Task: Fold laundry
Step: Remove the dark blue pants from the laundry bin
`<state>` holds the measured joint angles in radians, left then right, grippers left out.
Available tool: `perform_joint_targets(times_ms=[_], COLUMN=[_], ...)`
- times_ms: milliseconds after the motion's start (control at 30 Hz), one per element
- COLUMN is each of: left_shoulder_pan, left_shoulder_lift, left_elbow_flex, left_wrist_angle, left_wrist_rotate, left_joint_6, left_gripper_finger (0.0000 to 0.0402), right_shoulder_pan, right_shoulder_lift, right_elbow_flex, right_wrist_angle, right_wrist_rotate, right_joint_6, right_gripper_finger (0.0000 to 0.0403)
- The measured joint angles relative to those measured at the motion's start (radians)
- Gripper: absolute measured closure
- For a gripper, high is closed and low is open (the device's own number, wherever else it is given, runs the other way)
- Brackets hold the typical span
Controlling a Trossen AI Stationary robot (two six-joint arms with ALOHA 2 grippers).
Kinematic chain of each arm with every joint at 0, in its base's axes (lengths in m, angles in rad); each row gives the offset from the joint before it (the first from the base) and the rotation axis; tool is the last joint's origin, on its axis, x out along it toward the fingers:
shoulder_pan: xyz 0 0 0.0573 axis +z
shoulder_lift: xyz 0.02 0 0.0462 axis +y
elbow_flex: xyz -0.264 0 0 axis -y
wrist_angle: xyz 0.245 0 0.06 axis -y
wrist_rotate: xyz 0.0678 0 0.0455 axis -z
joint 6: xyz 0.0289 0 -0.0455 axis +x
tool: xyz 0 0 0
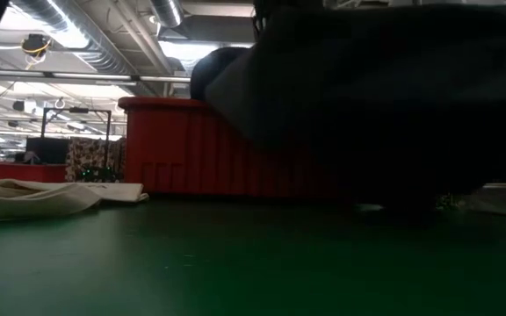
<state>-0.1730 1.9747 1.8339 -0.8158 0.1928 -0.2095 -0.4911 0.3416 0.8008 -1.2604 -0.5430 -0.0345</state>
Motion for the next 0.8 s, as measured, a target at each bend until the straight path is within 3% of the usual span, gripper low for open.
perform_joint_targets(times_ms=[300,667,800], left_shoulder_pan=[-0.013,-0.025,-0.027], left_shoulder_lift=[0.070,0.068,0.068], left_elbow_flex=[0.000,0.000,0.000], left_wrist_angle=[-0.014,-0.057,-0.065], left_wrist_rotate=[0.005,0.010,0.009], left_joint_6=[-0.027,-0.027,-0.026], left_gripper_finger=[0.0401,0.0401,0.0401], right_shoulder_pan=[0.000,0.001,0.007], right_shoulder_lift=[0.000,0.031,0.036], right_elbow_flex=[-0.065,-0.067,-0.144], right_wrist_angle=[-0.011,0.215,0.357], right_wrist_rotate=[0.000,0.031,0.007], right_joint_6=[0.005,0.022,0.008], right_gripper_finger=[0.0401,0.0401,0.0401])
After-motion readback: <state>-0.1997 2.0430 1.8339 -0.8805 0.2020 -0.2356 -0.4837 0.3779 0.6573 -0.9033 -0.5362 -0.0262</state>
